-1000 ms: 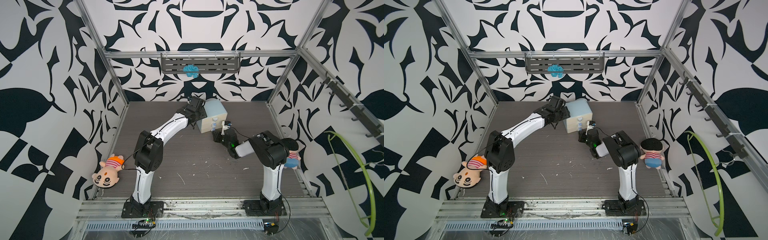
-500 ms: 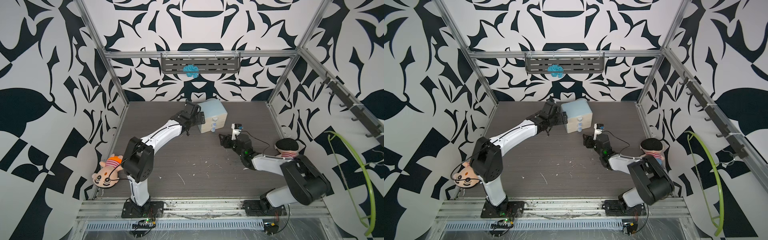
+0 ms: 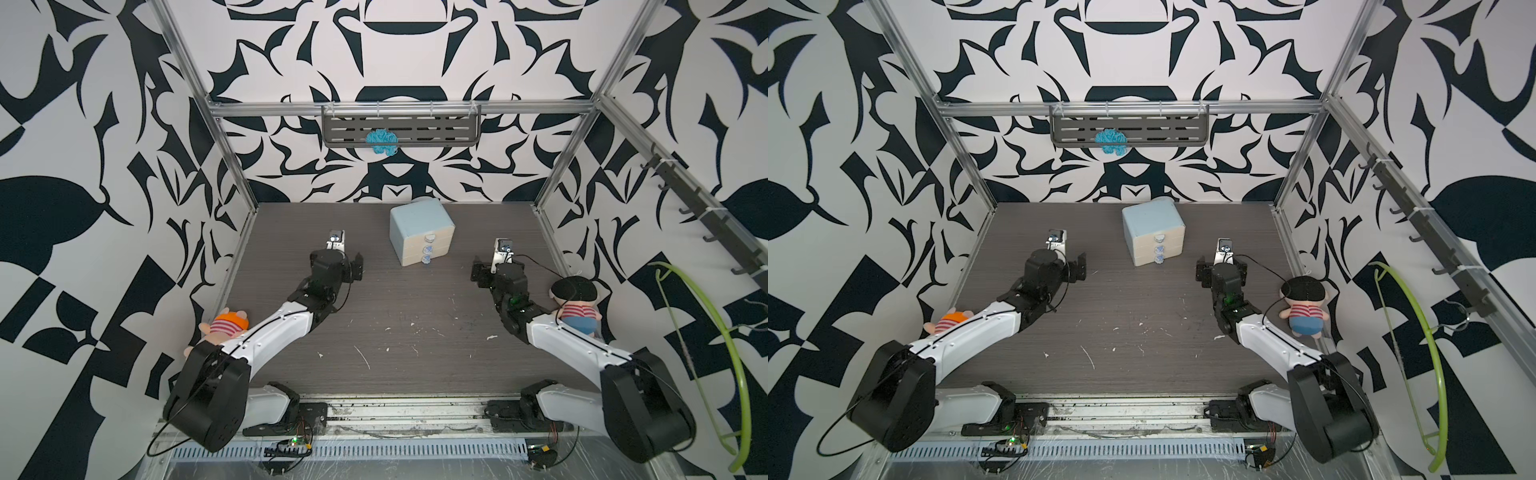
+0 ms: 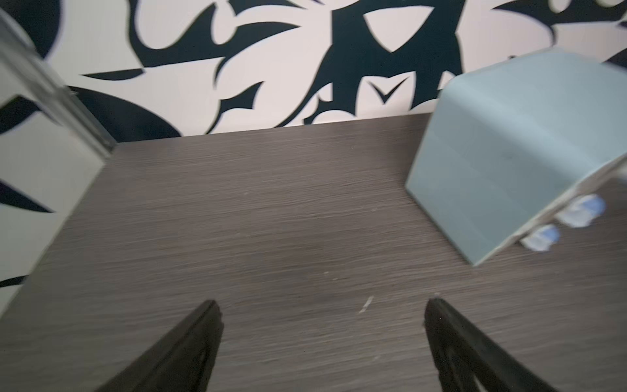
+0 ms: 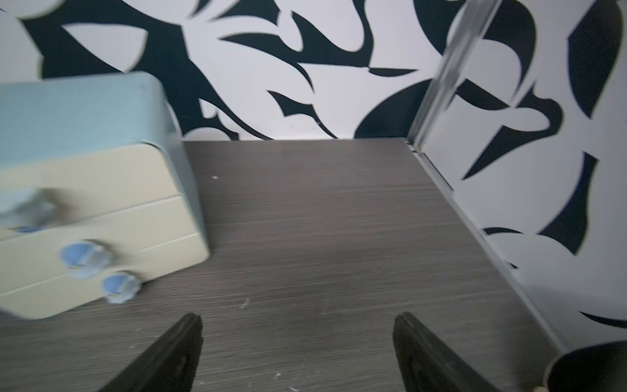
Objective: Please put the sticky notes in the drawer by color
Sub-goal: Reset both arms
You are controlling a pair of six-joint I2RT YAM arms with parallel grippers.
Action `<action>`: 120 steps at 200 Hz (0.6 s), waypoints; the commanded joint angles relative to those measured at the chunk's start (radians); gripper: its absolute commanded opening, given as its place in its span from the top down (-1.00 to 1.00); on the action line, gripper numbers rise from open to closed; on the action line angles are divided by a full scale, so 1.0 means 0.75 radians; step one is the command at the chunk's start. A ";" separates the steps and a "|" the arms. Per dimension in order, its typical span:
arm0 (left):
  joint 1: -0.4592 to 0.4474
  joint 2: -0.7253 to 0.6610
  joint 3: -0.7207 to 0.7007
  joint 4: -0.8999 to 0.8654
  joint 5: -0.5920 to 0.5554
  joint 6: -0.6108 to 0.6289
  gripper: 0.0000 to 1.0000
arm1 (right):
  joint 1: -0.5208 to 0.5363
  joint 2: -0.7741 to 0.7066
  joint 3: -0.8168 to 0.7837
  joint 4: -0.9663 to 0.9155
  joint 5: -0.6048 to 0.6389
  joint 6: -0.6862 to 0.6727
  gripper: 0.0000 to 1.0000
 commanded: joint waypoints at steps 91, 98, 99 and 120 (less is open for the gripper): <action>0.457 -0.020 -0.364 0.489 0.151 0.039 -0.98 | -0.287 0.366 -0.238 0.641 -0.231 -0.072 -0.98; 0.474 0.009 -0.355 0.527 0.199 0.056 -0.99 | -0.284 0.430 -0.245 0.745 -0.250 -0.103 -0.98; 0.475 0.031 -0.355 0.534 0.203 0.058 -0.98 | -0.284 0.430 -0.243 0.743 -0.253 -0.108 -0.98; 0.526 0.187 -0.316 0.599 0.307 0.037 -0.99 | -0.291 0.403 -0.196 0.596 -0.318 -0.116 -0.98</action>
